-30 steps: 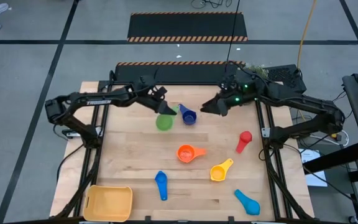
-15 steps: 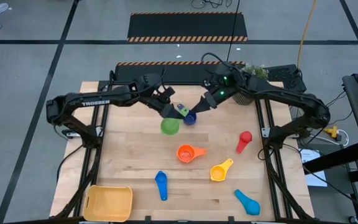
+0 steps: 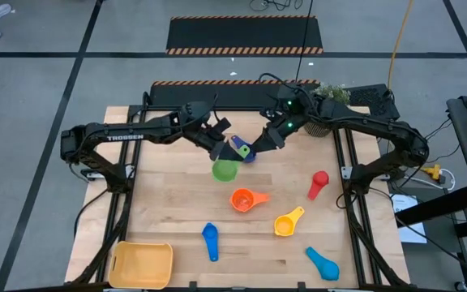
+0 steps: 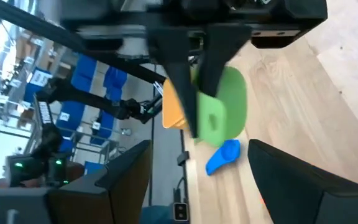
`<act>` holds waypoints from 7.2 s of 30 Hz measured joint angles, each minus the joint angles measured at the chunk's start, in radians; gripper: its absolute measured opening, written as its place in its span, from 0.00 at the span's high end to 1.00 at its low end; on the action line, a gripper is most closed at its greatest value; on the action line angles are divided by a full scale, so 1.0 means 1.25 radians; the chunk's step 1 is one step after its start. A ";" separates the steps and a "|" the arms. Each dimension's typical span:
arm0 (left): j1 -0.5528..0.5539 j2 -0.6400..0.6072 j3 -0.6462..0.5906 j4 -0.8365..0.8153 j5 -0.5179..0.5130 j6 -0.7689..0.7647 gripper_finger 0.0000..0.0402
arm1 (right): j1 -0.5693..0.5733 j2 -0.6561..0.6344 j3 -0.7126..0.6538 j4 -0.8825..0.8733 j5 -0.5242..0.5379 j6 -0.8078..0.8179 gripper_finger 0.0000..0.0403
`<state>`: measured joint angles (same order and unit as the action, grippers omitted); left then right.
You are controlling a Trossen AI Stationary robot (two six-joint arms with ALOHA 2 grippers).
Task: Nest measuring cups in basket
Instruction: Stack the green measuring cup on top of the orange measuring cup, then stack the dark blue measuring cup on top of the green measuring cup
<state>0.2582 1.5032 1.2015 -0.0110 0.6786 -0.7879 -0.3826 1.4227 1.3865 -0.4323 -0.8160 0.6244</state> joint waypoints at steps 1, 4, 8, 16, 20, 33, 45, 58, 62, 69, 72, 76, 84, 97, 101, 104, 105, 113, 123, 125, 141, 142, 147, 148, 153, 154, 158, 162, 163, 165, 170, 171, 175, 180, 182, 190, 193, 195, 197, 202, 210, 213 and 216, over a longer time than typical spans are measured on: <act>0.000 0.000 0.000 0.009 0.000 -0.001 0.97 | 0.000 0.005 0.000 -0.001 0.000 -0.004 0.38; 0.000 0.000 0.000 0.021 -0.001 -0.001 0.99 | 0.005 0.019 0.000 0.011 0.000 -0.007 0.40; 0.000 0.000 0.000 0.020 -0.001 -0.001 0.98 | 0.019 0.033 0.000 0.036 0.000 -0.007 0.43; 0.000 0.000 0.000 0.018 0.001 0.001 0.99 | 0.030 0.034 0.000 0.067 0.028 -0.002 0.54; 0.000 0.000 0.000 0.017 0.001 0.006 0.97 | 0.030 0.034 0.000 0.067 0.028 -0.006 0.66; -0.005 0.000 0.000 -0.016 -0.053 -0.024 0.87 | 0.029 0.036 -0.002 0.072 0.009 -0.030 0.98; -0.020 0.000 0.000 -0.021 -0.162 -0.099 0.59 | -0.015 -0.045 -0.002 -0.094 0.048 -0.066 1.00; -0.017 0.000 -0.001 0.004 -0.340 -0.084 0.53 | -0.016 -0.207 -0.001 -0.322 0.173 -0.124 1.00; -0.018 0.000 -0.001 0.019 -0.375 -0.115 0.53 | -0.016 -0.257 -0.001 -0.323 0.176 -0.077 1.00; -0.042 -0.015 -0.001 0.034 -0.402 -0.098 0.53 | 0.025 -0.335 -0.001 -0.329 0.330 0.054 1.00; -0.050 -0.047 -0.002 0.026 -0.425 -0.059 0.53 | 0.072 -0.356 -0.001 -0.313 0.424 0.132 1.00; -0.072 -0.118 -0.001 -0.021 -0.523 0.001 0.53 | 0.148 -0.368 -0.001 -0.260 0.539 0.218 1.00; -0.121 -0.255 0.000 -0.183 -0.657 0.088 0.53 | 0.279 -0.346 -0.030 -0.188 0.728 0.310 1.00; -0.218 -0.304 0.000 -0.409 -0.694 0.072 0.53 | 0.432 -0.302 -0.310 0.332 0.914 0.490 1.00; -0.233 -0.300 -0.001 -0.439 -0.703 0.053 0.53 | 0.501 -0.297 -0.380 0.392 1.014 0.545 1.00; -0.242 -0.301 -0.001 -0.448 -0.731 0.033 0.53 | 0.560 -0.293 -0.410 0.392 1.092 0.584 1.00; -0.244 -0.301 -0.001 -0.451 -0.738 0.029 0.53 | 0.577 -0.290 -0.416 0.395 1.116 0.599 1.00; -0.266 -0.301 -0.001 -0.451 -0.748 0.007 0.53 | 0.669 -0.228 -0.458 0.495 1.199 0.650 1.00; -0.309 -0.301 -0.001 -0.452 -0.755 -0.017 0.53 | 0.672 -0.139 -0.555 0.704 1.200 0.661 1.00; -0.316 -0.301 -0.001 -0.452 -0.757 -0.025 0.53 | 0.672 -0.131 -0.584 0.747 1.201 0.663 1.00; -0.335 -0.301 -0.001 -0.452 -0.775 -0.014 0.53 | 0.640 -0.088 -0.668 0.871 1.216 0.727 1.00; -0.335 -0.301 -0.001 -0.452 -0.775 -0.012 0.53 | 0.640 -0.076 -0.668 0.885 1.215 0.727 1.00; -0.333 -0.301 -0.001 -0.454 -0.777 -0.007 0.53 | 0.642 -0.012 -0.668 0.928 1.214 0.759 1.00; -0.333 -0.301 -0.001 -0.455 -0.779 -0.007 0.53 | 0.642 -0.003 -0.668 0.931 1.214 0.767 1.00; -0.333 -0.301 -0.001 -0.465 -0.784 -0.007 0.53 | 0.642 0.037 -0.668 0.931 1.213 0.810 1.00; -0.333 -0.301 -0.001 -0.467 -0.786 -0.007 0.53 | 0.642 0.043 -0.668 0.931 1.212 0.816 1.00; -0.333 -0.301 -0.001 -0.478 -0.796 -0.008 0.53 | 0.642 0.063 -0.668 0.935 1.193 0.833 1.00; -0.333 -0.301 -0.001 -0.478 -0.796 -0.005 0.53 | 0.642 0.068 -0.668 0.930 1.193 0.849 1.00; -0.333 -0.301 -0.001 -0.479 -0.796 -0.005 0.53 | 0.642 0.069 -0.668 0.929 1.194 0.849 1.00; -0.333 -0.301 -0.001 -0.480 -0.796 -0.005 0.53 | 0.639 0.069 -0.668 0.929 1.194 0.849 0.99; -0.333 -0.301 -0.001 -0.480 -0.796 -0.003 0.53 | 0.637 0.069 -0.668 0.919 1.195 0.852 0.96; -0.333 -0.301 -0.001 -0.480 -0.796 -0.003 0.53 | 0.637 0.069 -0.668 0.914 1.195 0.855 0.95; -0.333 -0.301 -0.001 -0.480 -0.796 -0.003 0.53 | 0.637 0.069 -0.668 0.896 1.194 0.872 0.93; -0.333 -0.301 -0.001 -0.480 -0.796 -0.005 0.53 | 0.637 0.069 -0.668 0.875 1.187 0.880 0.87; -0.333 -0.301 -0.001 -0.480 -0.797 -0.006 0.53 | 0.637 0.069 -0.668 0.862 1.173 0.889 0.84; -0.333 -0.301 -0.001 -0.480 -0.797 -0.015 0.53 | 0.637 0.069 -0.668 0.809 1.139 0.933 0.71; -0.333 -0.301 -0.001 -0.480 -0.797 -0.018 0.53 | 0.637 0.069 -0.668 0.789 1.108 0.936 0.65; -0.333 -0.301 -0.001 -0.480 -0.797 -0.021 0.53 | 0.637 0.069 -0.668 0.775 1.089 0.948 0.62; -0.333 -0.301 -0.001 -0.480 -0.797 -0.022 0.53 | 0.638 0.069 -0.668 0.768 1.088 0.963 0.59; -0.333 -0.301 -0.001 -0.480 -0.798 -0.022 0.53 | 0.639 0.027 -0.667 0.706 1.068 0.963 0.53; -0.333 -0.301 -0.001 -0.480 -0.827 -0.023 0.53 | 0.637 -0.098 -0.668 0.477 0.987 0.953 0.52; -0.333 -0.301 -0.001 -0.480 -0.841 -0.023 0.53 | 0.637 -0.147 -0.668 0.390 0.983 0.951 0.52; -0.333 -0.301 -0.001 -0.480 -0.845 -0.023 0.53 | 0.637 -0.204 -0.668 0.313 0.983 0.943 0.52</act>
<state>-0.1577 1.1271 1.2007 -0.6113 -0.3780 -0.8165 0.4141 1.1680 0.5514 -0.0408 0.4133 1.8029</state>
